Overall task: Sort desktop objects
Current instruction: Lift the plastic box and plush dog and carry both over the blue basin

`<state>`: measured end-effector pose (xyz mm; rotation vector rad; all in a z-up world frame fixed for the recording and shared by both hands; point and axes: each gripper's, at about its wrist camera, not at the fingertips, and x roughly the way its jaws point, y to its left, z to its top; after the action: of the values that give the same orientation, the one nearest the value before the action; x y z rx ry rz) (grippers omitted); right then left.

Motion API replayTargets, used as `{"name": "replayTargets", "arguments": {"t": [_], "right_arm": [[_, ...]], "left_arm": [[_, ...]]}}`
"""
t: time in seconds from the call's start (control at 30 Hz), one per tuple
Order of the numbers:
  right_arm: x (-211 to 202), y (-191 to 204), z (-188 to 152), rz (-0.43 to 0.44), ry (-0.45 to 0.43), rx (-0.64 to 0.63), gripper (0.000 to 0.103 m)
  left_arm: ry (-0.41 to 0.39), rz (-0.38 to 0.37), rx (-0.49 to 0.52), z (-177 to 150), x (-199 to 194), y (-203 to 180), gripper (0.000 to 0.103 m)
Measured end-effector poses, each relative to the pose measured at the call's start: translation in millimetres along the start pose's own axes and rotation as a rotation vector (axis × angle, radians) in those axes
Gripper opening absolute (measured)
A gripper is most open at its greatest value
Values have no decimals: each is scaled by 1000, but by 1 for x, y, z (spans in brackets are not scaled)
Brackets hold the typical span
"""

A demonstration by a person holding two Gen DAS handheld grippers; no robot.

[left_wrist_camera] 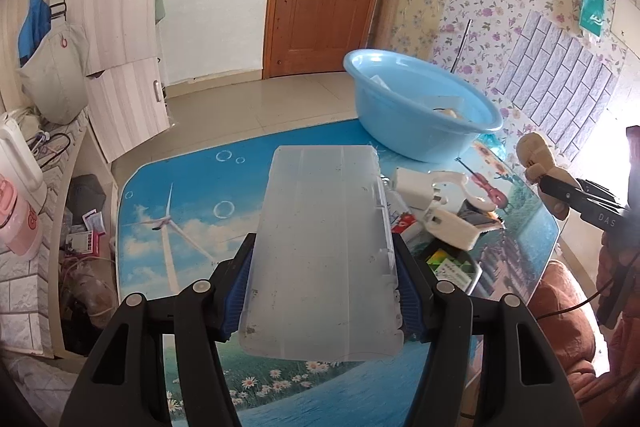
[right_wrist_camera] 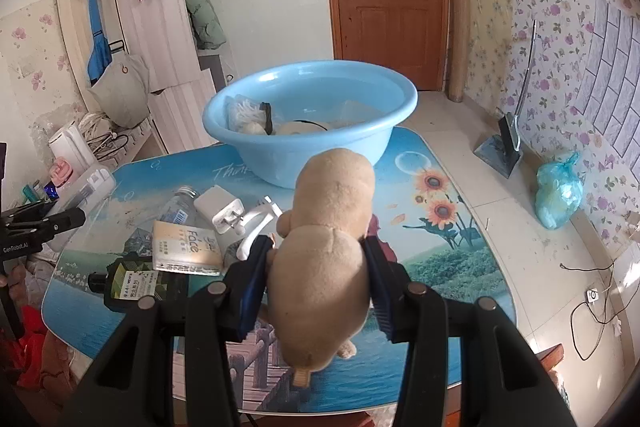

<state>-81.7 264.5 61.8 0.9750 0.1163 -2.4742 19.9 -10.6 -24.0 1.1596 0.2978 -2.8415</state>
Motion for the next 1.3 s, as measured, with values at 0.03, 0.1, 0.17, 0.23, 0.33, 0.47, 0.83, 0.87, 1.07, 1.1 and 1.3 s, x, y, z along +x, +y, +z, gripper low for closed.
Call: {"name": "replayTargets", "arguments": {"t": [0.03, 0.1, 0.17, 0.23, 0.33, 0.47, 0.83, 0.87, 1.07, 1.1, 1.3], "right_arm": [[-2, 0, 1, 4, -7, 0, 45], [-5, 0, 3, 8, -17, 1, 45], [-7, 0, 4, 13, -26, 3, 45], [-8, 1, 5, 17, -32, 3, 45], [-9, 2, 6, 27, -36, 2, 45], [-16, 8, 18, 37, -77, -11, 45], [-15, 7, 47, 60, -145, -15, 45], [-13, 6, 49, 61, -143, -13, 45], [3, -3, 62, 70, -145, -5, 45], [6, -5, 65, 72, -145, -4, 45], [34, -11, 85, 85, -131, -3, 45]], "left_arm": [[-6, 0, 3, 2, -2, -2, 61], [-16, -4, 5, 4, -6, -5, 61], [-26, -8, 5, 7, -9, -6, 61], [-31, -10, 9, 10, -11, -8, 61], [-35, -17, 19, 14, -12, -12, 61], [-48, -27, 30, 25, -12, -19, 61], [-79, -75, 95, 68, 3, -54, 61], [-78, -80, 103, 72, 7, -58, 61], [-68, -106, 147, 103, 37, -78, 61], [-67, -106, 155, 109, 44, -82, 61], [-37, -129, 214, 135, 86, -106, 62]]}}
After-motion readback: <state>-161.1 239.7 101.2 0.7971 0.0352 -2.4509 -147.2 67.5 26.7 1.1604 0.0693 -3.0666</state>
